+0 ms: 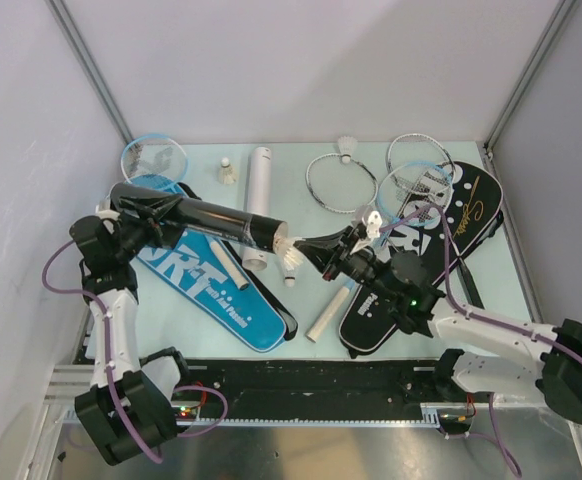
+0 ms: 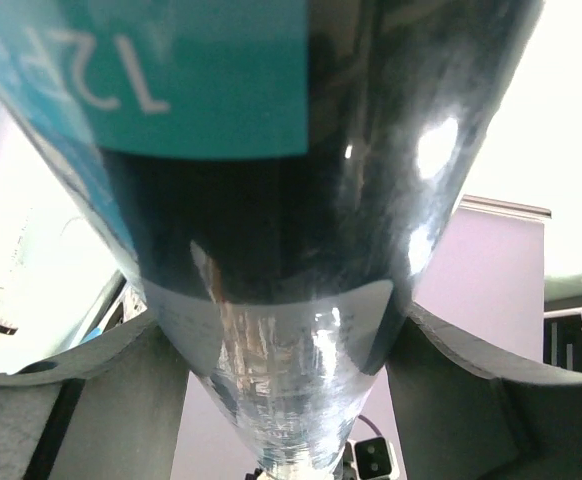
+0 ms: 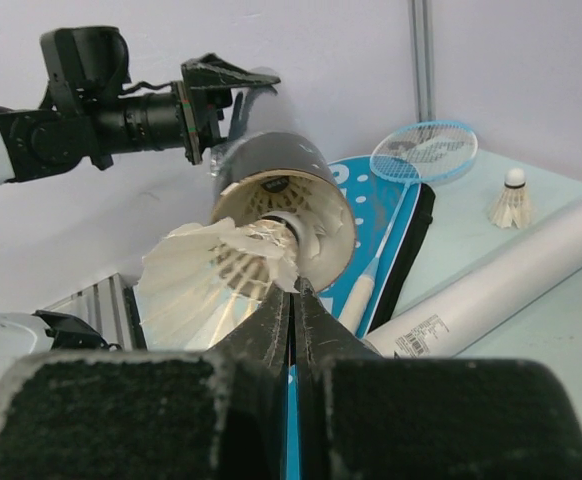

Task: Pack up the badminton gear
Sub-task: Place the shuttlecock at the shuttle tube.

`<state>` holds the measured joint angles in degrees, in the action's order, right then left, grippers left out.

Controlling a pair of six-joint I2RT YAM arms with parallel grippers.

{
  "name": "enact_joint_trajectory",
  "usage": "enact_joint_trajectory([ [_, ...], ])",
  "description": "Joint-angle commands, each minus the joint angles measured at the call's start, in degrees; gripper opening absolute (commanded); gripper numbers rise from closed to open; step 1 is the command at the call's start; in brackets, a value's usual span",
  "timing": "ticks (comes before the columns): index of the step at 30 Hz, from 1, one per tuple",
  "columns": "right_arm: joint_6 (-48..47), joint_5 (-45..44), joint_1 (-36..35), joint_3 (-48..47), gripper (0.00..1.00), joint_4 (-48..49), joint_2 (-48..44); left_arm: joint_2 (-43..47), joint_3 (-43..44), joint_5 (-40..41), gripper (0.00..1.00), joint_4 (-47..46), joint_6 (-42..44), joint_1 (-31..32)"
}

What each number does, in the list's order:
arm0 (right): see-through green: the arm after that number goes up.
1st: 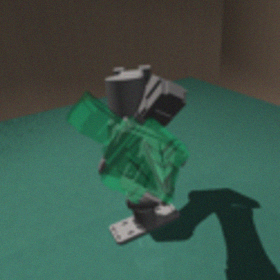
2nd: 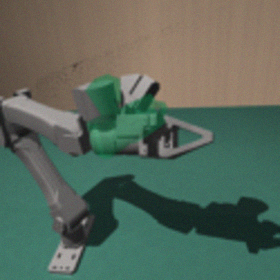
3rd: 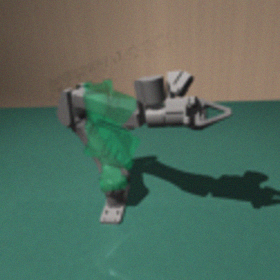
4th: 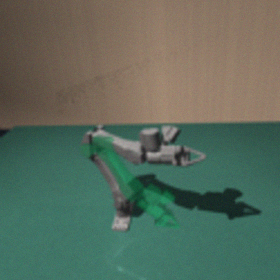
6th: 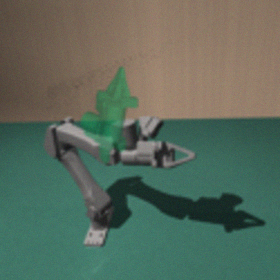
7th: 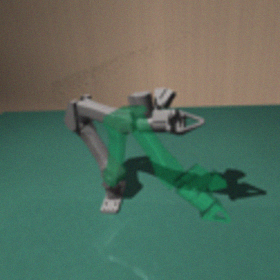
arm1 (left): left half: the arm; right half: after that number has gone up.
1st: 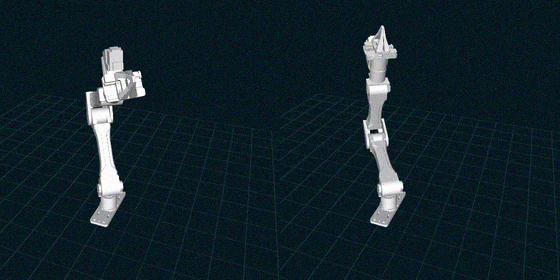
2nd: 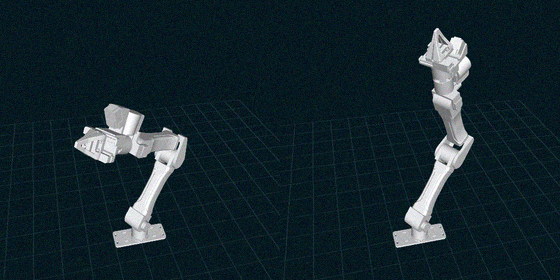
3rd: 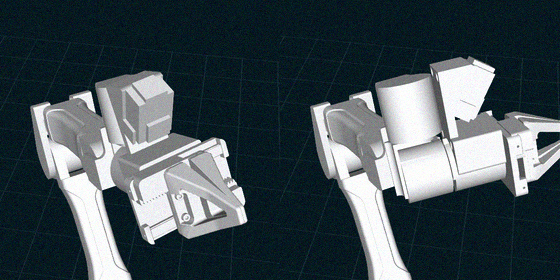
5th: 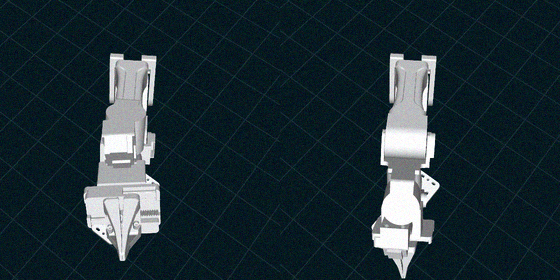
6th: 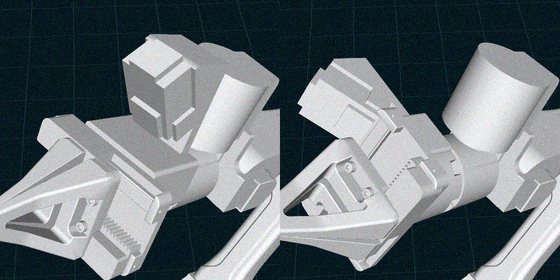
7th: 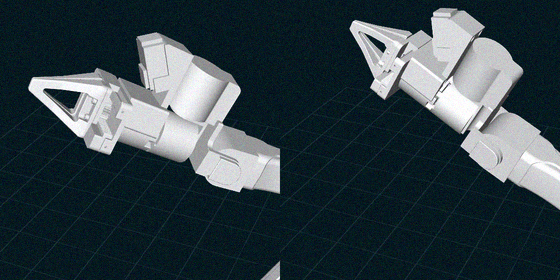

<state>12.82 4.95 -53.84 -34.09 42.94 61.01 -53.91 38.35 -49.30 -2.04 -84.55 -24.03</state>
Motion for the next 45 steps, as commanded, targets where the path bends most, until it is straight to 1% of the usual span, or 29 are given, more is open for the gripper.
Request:
enact_joint_trajectory([
  [1, 0.29, -0.4, -0.55, -2.64, 0.0, 7.16, 4.21, 1.68, 0.14, -1.97, 0.4, -2.53, -1.01, 0.91],
  [13, -0.36, -3.68, -1.82, -7.12, 0.0, 14.49, 14.34, 1.6, -0.05, -2.4, 0.4, -2.53, -0.63, 2.16],
  [27, -0.14, -8.11, -3.03, -9.74, 0.0, 21.24, 22.97, 3.77, -0.09, -0.64, 0.39, -2.53, -2.23, 2.93],
  [29, -0.18, -8.82, -3.18, -9.76, 0.03, 21.05, 23.22, 3.98, -0.09, -0.41, 0.39, -2.53, -2.29, 3.02],
  [31, -0.56, -9.83, -3.52, -9.77, 0.09, 19.99, 22.69, 4.18, -0.26, 0.57, 0.38, -2.53, -2.31, 2.98],
  [33, -2.57, -11.77, -4.53, -9.57, 0.17, 17.64, 21.24, 4.81, -0.24, 1.85, 0.38, -2.53, -1.72, 3.06],
  [36, -4.08, -14.79, -6.3, -9.47, 0.32, 11.55, 18.09, 5.49, -0.24, 2.94, 0.38, -2.5, -1.46, 3.05],
  [38, -2.37, -15.34, -6.59, -9.45, 0.43, 6.94, 15.32, 5.46, -0.23, 2.97, 0.38, -2.54, -1.68, 3.03],
  [41, 0.43, -16.47, -6.98, -9.5, 0.55, 0.25, 11.95, 5.35, -0.28, 2.87, 0.38, -2.57, -2.02, 3.04],
  [43, 1.61, -16.53, -7.11, -9.51, 0.61, -4.01, 9.43, 5.56, -0.27, 2.89, 0.38, -2.6, -1.84, 3.07],
  [45, 2.68, -17.03, -7.08, -9.73, 0.65, -9.34, 6.72, 5.83, -0.09, 3.0, 0.38, -2.61, -1.56, 2.99],
])
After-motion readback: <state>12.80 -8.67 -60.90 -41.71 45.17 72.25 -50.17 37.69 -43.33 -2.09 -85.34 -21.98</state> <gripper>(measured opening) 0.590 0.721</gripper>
